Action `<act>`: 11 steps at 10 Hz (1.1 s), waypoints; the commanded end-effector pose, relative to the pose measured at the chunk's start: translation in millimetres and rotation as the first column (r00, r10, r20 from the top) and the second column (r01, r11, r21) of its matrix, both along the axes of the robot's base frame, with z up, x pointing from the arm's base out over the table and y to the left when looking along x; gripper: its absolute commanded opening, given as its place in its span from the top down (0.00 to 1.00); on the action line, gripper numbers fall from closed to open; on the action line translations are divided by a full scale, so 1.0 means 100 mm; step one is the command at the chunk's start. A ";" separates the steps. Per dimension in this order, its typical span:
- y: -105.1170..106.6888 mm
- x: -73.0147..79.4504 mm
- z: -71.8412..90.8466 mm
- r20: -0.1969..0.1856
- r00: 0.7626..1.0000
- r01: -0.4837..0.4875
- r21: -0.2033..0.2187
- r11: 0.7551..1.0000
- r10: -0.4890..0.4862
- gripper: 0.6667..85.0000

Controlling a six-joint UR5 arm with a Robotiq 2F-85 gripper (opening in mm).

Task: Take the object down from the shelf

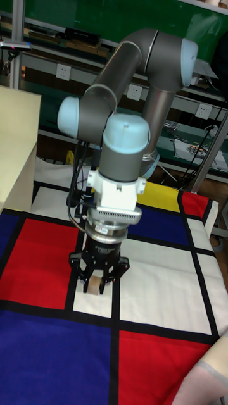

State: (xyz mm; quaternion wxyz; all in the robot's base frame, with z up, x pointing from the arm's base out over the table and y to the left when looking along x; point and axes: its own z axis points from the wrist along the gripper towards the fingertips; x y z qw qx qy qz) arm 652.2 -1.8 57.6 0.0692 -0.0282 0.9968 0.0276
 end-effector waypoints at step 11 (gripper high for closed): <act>0.17 0.07 -0.37 -0.007 0.998 -0.064 0.048 0.997 0.065 0.59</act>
